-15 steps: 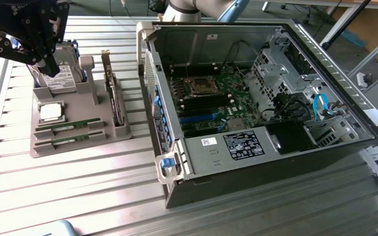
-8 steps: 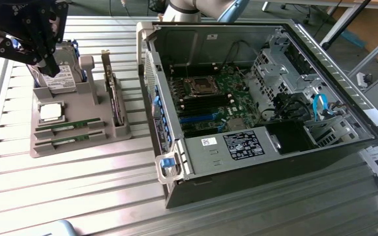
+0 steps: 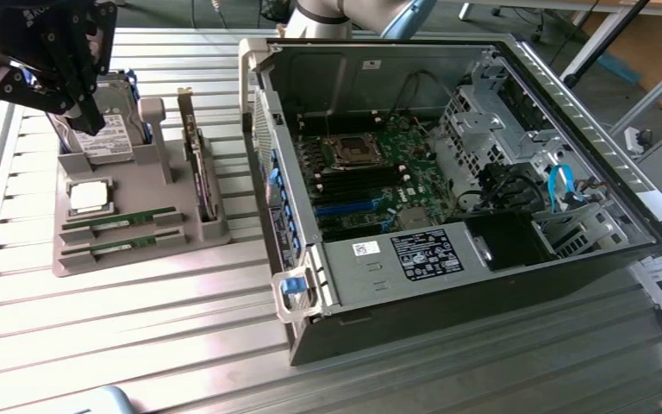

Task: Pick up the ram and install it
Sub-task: 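Pick up the ram and move it above insertion slot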

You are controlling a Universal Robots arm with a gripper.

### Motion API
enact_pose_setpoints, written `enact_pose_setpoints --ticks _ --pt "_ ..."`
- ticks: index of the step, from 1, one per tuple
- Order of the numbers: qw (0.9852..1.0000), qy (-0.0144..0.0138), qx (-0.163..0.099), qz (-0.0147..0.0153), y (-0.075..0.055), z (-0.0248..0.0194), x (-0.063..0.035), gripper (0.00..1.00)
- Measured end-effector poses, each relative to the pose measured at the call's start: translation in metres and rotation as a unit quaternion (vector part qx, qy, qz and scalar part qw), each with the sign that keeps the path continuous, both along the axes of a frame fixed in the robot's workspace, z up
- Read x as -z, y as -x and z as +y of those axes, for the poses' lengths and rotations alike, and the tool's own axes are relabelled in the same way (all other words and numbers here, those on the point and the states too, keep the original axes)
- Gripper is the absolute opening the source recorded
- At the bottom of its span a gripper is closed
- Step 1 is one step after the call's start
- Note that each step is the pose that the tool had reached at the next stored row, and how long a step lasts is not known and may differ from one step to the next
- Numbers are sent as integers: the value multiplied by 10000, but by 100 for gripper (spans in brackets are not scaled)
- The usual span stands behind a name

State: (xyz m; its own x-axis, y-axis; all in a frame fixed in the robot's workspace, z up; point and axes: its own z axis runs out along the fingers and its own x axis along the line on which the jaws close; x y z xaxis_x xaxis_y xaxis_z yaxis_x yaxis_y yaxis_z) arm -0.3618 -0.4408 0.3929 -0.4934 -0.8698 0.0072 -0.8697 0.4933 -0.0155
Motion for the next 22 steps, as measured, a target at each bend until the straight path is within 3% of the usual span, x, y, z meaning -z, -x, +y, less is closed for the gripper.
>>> enact_pose_setpoints --ticks 22 --pt "9986 22 -529 0 0 0 1 11"
